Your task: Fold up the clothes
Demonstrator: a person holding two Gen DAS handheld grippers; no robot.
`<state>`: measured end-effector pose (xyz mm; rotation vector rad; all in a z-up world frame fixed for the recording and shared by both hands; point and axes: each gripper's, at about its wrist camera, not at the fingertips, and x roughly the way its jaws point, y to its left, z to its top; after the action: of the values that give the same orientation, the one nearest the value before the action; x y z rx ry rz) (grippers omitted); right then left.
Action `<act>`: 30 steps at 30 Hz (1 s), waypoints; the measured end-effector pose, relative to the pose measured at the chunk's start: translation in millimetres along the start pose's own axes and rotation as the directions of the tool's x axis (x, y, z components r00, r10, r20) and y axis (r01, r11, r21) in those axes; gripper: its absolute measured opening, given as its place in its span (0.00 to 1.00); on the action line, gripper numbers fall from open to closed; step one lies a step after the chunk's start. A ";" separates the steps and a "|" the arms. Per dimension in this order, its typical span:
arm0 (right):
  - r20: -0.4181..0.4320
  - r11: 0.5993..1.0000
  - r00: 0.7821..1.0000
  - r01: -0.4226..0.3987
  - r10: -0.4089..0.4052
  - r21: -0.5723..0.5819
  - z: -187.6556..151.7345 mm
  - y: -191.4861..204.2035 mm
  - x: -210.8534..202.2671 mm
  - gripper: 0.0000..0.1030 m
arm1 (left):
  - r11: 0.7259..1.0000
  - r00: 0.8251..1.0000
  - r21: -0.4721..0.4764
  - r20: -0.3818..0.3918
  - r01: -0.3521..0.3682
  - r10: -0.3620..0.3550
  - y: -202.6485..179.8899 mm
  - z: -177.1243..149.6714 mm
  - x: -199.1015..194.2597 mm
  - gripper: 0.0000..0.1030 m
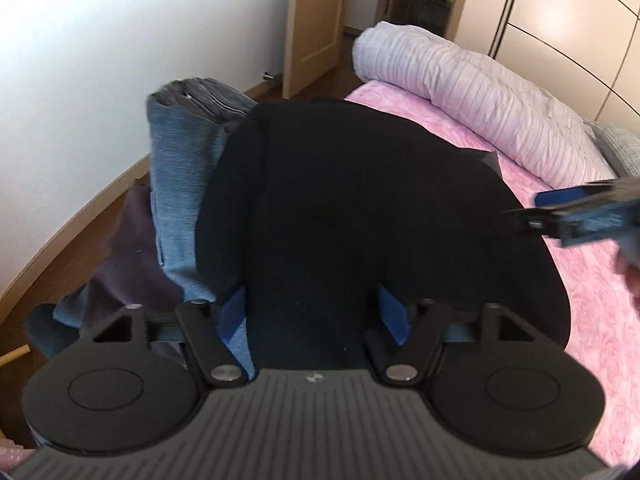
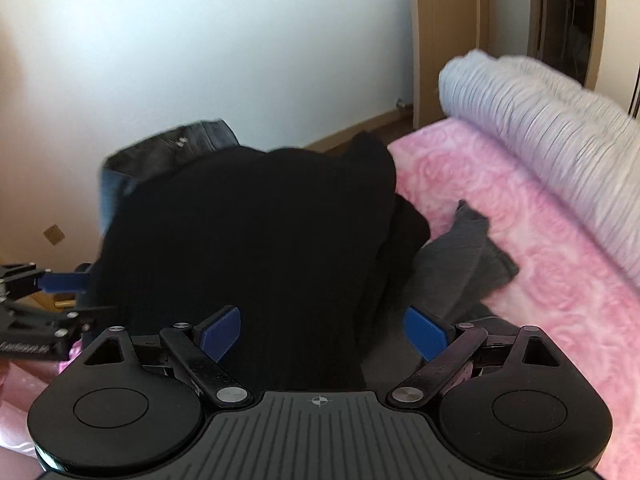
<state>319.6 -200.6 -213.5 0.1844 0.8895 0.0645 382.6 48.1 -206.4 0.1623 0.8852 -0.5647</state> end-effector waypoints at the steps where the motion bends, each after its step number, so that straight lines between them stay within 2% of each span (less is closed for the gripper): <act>1: -0.017 1.000 1.000 -0.005 0.005 0.010 2.1 -2.1 11.0 0.90 | 1.000 1.000 0.006 0.000 0.009 -0.009 0.4 -0.2 -1.6 0.49; 2: -0.029 1.000 0.999 -0.017 0.017 0.021 3.6 -4.3 19.8 0.87 | 1.000 1.000 0.012 -0.001 0.019 -0.019 0.9 -0.4 -3.2 0.44; 3: -0.040 0.999 0.999 -0.031 0.033 0.034 4.8 -6.5 27.6 0.79 | 0.999 1.000 0.019 -0.001 0.028 -0.028 1.3 -0.5 -4.8 0.37; 5: -0.072 0.997 0.996 -0.055 0.060 0.062 9.1 -4.2 39.6 0.40 | 0.998 0.999 0.031 -0.003 0.047 -0.047 2.2 -0.9 -8.0 0.17; 7: -0.076 0.999 0.996 -0.039 0.042 0.037 14.1 3.7 38.2 0.18 | 0.997 0.998 0.044 -0.004 0.066 -0.066 3.0 -1.2 -11.1 0.06; 8: -0.073 1.000 0.997 -0.023 0.024 0.007 17.2 9.7 34.7 0.06 | 0.996 0.997 0.052 0.002 0.078 -0.078 3.1 -0.6 -14.6 0.05; 11: -0.022 1.000 1.000 0.007 -0.008 -0.020 31.8 17.7 10.6 0.03 | 0.986 0.985 0.100 0.093 0.133 -0.142 -1.4 9.9 -43.8 0.04; 14: 0.086 0.999 0.996 -0.010 0.007 0.031 51.3 10.4 -36.4 0.02 | 0.971 0.958 0.168 0.202 0.172 -0.205 -15.8 26.1 -85.6 0.03; 17: 0.195 0.997 0.980 -0.039 0.026 0.062 64.6 6.1 -95.7 0.01 | 0.946 0.916 0.241 0.283 0.218 -0.283 -46.1 35.9 -127.8 0.03; 20: 0.303 0.995 0.952 -0.055 0.029 0.077 64.2 1.9 -166.2 0.01 | 0.907 0.866 0.320 0.328 0.274 -0.378 -84.7 32.9 -169.7 0.03; 24: 0.406 0.995 0.914 -0.013 -0.030 0.103 24.2 -20.1 -273.8 0.01 | 0.831 0.794 0.416 0.323 0.370 -0.515 -165.4 12.2 -214.0 0.03; 26: 0.421 0.989 0.903 0.028 -0.086 0.142 -9.4 -40.6 -322.1 0.01 | 0.777 0.756 0.466 0.292 0.422 -0.586 -211.6 -6.3 -235.6 0.03; 30: 0.423 0.960 0.878 0.123 -0.224 0.253 -90.5 -92.4 -417.0 0.01 | 0.648 0.672 0.540 0.191 0.537 -0.716 -313.0 -51.4 -269.2 0.03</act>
<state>-14.9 -334.5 33.0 0.3103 0.4436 -0.2408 47.3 -89.8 -2.4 0.1341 0.3733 -1.4373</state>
